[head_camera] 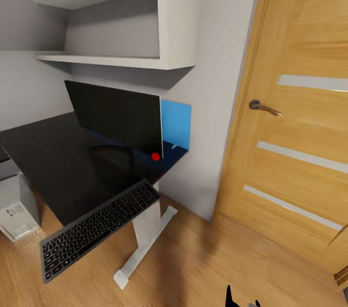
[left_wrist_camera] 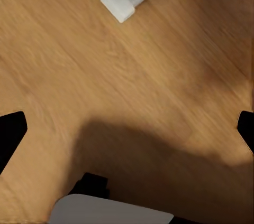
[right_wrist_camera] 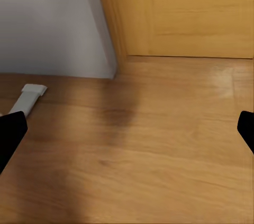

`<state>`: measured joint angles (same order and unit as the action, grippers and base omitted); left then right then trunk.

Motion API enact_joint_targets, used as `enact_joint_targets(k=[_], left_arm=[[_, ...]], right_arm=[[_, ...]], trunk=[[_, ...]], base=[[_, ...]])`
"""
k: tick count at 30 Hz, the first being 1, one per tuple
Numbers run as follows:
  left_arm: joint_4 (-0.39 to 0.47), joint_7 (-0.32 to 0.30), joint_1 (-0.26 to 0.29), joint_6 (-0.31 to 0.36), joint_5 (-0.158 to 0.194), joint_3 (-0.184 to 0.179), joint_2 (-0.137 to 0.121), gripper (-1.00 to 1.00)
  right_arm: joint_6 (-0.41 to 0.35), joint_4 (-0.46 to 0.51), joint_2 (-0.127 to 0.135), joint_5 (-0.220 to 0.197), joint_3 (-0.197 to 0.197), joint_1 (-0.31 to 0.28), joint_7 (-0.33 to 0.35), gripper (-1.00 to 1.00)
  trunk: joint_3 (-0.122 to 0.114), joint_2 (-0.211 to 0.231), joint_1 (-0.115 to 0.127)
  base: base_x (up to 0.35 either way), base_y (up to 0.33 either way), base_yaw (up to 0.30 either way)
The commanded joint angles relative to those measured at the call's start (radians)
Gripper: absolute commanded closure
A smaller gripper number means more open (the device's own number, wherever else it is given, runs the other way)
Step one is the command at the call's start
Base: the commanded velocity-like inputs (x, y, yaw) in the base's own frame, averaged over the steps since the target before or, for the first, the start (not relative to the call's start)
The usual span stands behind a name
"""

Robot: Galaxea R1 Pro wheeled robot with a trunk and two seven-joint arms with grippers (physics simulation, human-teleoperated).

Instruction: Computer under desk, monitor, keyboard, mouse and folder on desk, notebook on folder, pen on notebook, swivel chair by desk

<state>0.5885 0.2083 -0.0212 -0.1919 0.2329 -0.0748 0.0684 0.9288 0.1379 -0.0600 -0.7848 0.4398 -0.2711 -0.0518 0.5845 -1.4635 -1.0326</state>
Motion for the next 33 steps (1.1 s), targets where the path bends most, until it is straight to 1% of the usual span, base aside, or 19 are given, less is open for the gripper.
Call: enact_joint_targets(k=[1,5,18,33], left_arm=[[0.002,0.007,0.000,-0.003,0.010,-0.007,-0.001,-1.00],[0.002,0.007,0.000,-0.003,0.010,-0.007,-0.001,-1.00],[0.001,0.008,0.000,-0.004,0.010,-0.007,-0.001,-1.00],[0.001,0.007,0.000,-0.006,0.011,-0.006,-0.003,-1.00]], right_arm=[[0.002,0.000,0.000,-0.004,0.009,0.000,-0.005,-1.00],[0.000,0.000,-0.011,-0.001,0.008,-0.001,-0.005,-1.00],[-0.001,0.000,-0.012,-0.001,0.008,0.000,-0.005,-1.00],[0.002,-0.002,-0.018,0.001,0.008,0.000,-0.006,-1.00]], trunk=[[0.001,0.000,0.000],[0.001,0.000,0.000],[0.001,0.000,0.000],[0.001,0.000,0.000]], base=[[0.000,-0.346,0.284],[0.000,-0.346,0.285],[0.000,-0.332,0.285],[0.000,-0.027,0.285]])
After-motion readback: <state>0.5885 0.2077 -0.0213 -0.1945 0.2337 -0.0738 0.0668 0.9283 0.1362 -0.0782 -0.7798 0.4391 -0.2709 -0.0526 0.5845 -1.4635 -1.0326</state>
